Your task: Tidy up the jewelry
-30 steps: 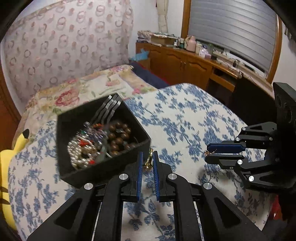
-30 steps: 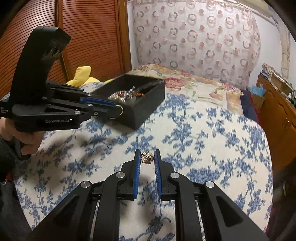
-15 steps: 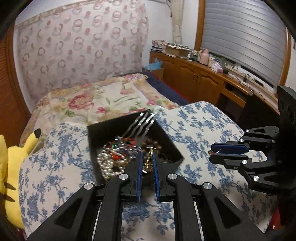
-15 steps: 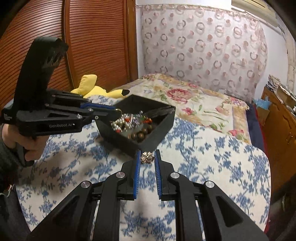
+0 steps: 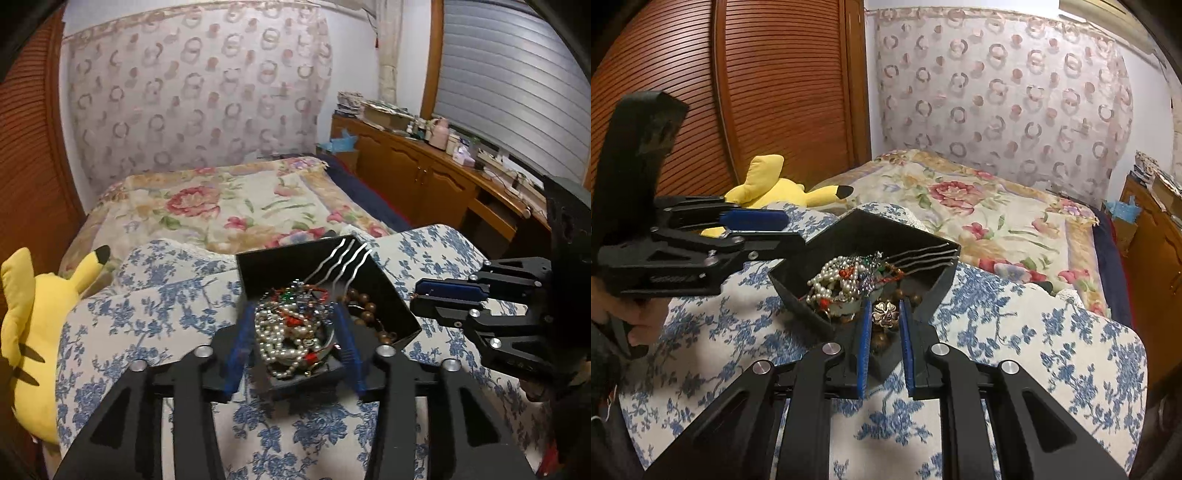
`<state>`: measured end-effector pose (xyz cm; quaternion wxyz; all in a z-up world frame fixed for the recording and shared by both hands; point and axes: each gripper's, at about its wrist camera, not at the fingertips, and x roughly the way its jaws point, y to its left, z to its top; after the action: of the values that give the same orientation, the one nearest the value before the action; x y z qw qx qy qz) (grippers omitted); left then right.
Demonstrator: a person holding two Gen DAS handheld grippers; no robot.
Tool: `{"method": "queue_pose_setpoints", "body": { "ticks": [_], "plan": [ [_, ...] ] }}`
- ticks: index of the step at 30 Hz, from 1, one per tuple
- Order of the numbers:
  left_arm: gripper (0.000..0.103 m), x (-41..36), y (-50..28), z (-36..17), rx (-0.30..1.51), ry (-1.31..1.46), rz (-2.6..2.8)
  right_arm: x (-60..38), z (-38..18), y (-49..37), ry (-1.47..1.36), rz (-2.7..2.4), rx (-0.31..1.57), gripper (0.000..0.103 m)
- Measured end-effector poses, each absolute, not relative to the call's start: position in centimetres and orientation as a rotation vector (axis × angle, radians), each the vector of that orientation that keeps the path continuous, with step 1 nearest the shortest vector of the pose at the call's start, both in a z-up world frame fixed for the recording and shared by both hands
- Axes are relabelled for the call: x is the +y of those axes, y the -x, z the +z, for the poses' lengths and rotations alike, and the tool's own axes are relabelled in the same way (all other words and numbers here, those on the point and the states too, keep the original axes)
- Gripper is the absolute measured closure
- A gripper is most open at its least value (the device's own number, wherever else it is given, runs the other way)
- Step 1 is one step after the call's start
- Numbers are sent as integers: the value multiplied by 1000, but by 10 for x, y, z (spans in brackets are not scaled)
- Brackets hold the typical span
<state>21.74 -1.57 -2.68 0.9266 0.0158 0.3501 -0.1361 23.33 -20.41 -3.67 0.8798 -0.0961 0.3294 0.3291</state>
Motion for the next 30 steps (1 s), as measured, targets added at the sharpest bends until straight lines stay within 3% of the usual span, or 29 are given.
{"method": "queue_pose_setpoints", "body": {
  "ticks": [1, 7, 9, 11, 12, 15, 20, 26, 30],
  "plan": [
    [46, -13, -216, -27, 717, -27, -269, -201, -38, -236, 198, 688, 689, 86],
    [22, 4, -199, -25, 699, -11, -191, -191, -42, -244, 185, 684, 697, 85],
    [18, 9, -191, -24, 697, -5, -171, -188, -43, -245, 181, 681, 700, 78],
    [14, 13, -185, -21, 692, -1, -151, -188, -42, -245, 183, 675, 689, 60],
    [11, 15, -180, -20, 689, 2, -140, -188, -42, -244, 180, 666, 686, 57],
    [10, 21, -165, -16, 680, 9, -110, -192, -40, -238, 158, 629, 671, 49],
    [10, 24, -141, -11, 667, -2, -68, -206, -29, -209, 113, 549, 621, 23],
    [8, 25, -110, -5, 651, -11, -24, -226, -17, -164, 58, 449, 555, 3],
    [8, 26, -92, -2, 634, -2, -11, -238, -11, -138, 38, 407, 524, 3]
  ]
}}
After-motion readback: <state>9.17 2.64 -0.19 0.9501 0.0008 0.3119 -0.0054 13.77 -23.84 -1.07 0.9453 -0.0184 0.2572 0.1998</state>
